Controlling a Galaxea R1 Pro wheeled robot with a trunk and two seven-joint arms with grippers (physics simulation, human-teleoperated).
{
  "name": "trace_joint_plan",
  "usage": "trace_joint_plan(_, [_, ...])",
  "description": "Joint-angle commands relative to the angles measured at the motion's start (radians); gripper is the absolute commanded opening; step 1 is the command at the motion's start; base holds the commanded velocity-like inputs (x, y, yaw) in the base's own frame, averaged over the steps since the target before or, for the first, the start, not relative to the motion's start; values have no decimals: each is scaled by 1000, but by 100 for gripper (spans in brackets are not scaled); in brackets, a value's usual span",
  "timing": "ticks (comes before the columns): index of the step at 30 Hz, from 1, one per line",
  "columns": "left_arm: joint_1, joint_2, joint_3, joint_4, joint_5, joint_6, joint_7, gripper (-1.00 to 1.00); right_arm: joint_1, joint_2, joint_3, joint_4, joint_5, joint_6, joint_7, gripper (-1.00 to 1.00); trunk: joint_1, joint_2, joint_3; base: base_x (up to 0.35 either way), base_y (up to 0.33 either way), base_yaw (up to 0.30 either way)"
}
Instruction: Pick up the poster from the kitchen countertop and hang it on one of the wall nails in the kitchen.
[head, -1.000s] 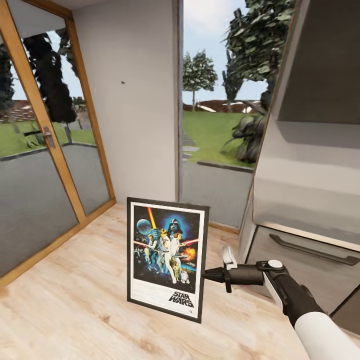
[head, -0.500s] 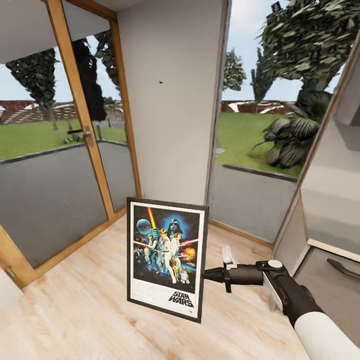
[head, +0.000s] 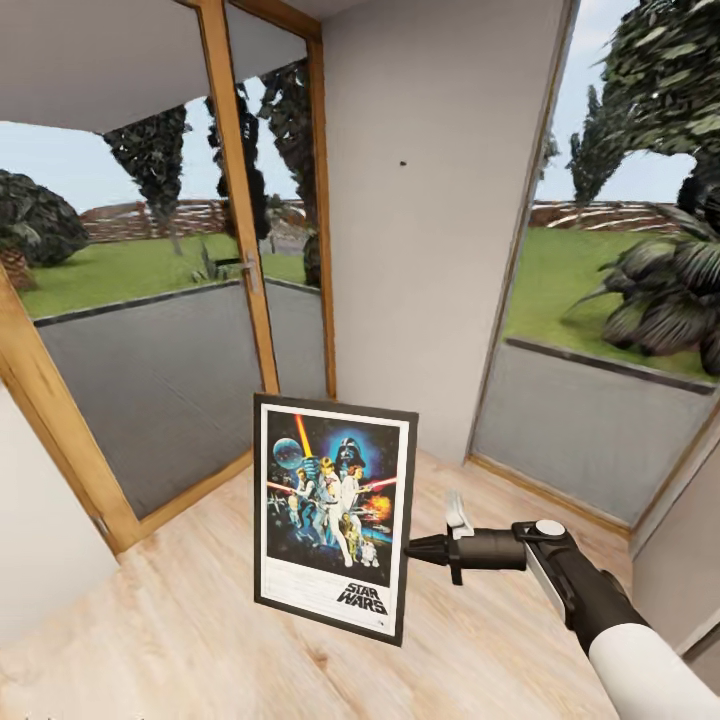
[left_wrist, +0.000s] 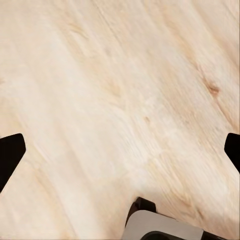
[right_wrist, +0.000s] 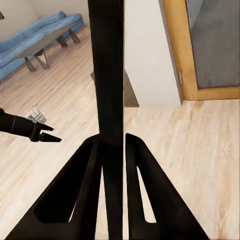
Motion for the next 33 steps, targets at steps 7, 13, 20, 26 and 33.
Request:
trace_joint_plan(7, [0, 0, 2, -1, 0, 1, -6, 100, -1, -1, 3, 0, -5, 13, 3, -100, 1, -2, -2, 245, 278, 89])
trace_joint_plan(13, [0, 0, 2, 0, 0, 1, -5, 100, -1, -2, 3, 0, -6, 11, 3, -100, 1, -2, -2, 248, 276, 9])
trace_joint_plan(20, [0, 0, 3, 0, 0, 1, -5, 100, 0, -1, 3, 0, -6, 11, 3, -100, 1, -2, -2, 248, 275, 1])
trace_joint_plan(26, [0, 0, 2, -1, 0, 1, -5, 100, -1, -1, 3, 0, -7, 12, 3, -100, 1, -2, -2, 248, 274, 0])
trace_joint_plan(33, [0, 0, 2, -1, 0, 1, -6, 100, 0, -1, 3, 0, -7, 12, 3, -100, 1, -2, -2, 248, 274, 0])
